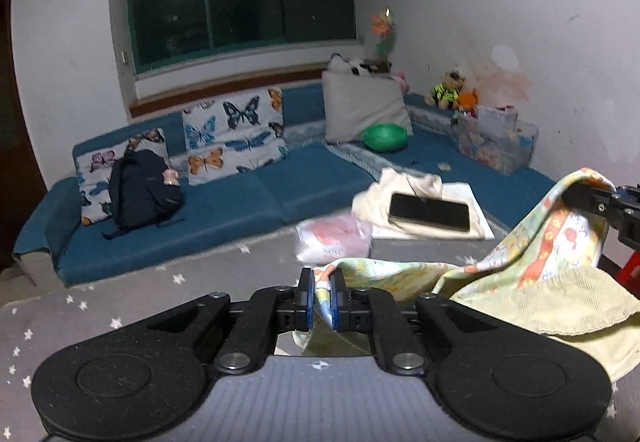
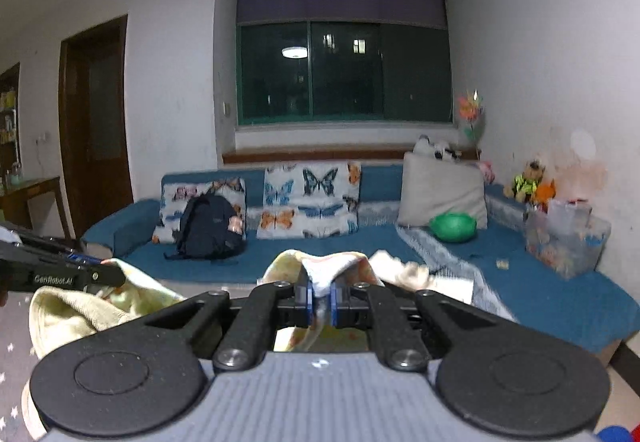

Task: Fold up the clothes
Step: 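Lift the shirt with both grippers and shake it out in the air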

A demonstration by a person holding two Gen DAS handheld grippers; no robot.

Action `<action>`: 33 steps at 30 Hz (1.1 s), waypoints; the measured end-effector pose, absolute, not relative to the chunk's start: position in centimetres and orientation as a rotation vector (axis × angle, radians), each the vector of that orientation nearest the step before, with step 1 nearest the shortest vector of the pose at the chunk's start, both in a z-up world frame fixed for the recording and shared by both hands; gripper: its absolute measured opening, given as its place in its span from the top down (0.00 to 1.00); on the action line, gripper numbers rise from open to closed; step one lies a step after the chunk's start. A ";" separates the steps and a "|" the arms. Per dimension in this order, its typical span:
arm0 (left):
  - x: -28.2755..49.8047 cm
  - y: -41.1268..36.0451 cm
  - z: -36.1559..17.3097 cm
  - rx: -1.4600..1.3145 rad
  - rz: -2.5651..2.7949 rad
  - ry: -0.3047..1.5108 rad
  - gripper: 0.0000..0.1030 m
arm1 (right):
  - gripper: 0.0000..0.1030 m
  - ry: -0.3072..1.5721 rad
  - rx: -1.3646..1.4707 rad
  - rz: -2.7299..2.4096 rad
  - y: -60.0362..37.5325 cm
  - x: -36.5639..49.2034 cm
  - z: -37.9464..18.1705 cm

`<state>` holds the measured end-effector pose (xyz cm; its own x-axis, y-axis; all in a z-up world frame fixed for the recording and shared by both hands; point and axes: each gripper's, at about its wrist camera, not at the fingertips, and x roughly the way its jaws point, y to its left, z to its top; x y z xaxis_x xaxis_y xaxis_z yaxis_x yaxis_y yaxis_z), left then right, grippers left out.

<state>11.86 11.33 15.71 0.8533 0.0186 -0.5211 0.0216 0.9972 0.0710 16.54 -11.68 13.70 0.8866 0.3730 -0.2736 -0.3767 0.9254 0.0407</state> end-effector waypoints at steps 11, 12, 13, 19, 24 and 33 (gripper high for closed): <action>7.7 12.7 20.5 0.058 -0.020 0.438 0.92 | 0.94 0.148 -0.028 0.441 -11.2 13.2 17.0; 7.1 12.7 20.7 0.064 -0.025 0.431 0.92 | 0.94 0.147 -0.028 0.450 -11.3 12.8 17.2; 6.5 12.7 20.8 0.072 -0.032 0.426 0.92 | 0.94 0.147 -0.029 0.459 -11.5 12.3 17.3; 2.4 12.4 19.4 0.116 -0.083 0.449 0.92 | 0.94 0.216 -0.069 0.530 -12.3 9.5 16.4; -1.1 12.6 16.7 0.116 -0.129 0.524 0.91 | 0.94 0.283 -0.115 0.599 -12.3 6.4 14.7; -6.8 12.9 12.9 0.124 -0.215 0.633 0.91 | 0.93 0.407 -0.194 0.712 -11.4 -0.1 11.9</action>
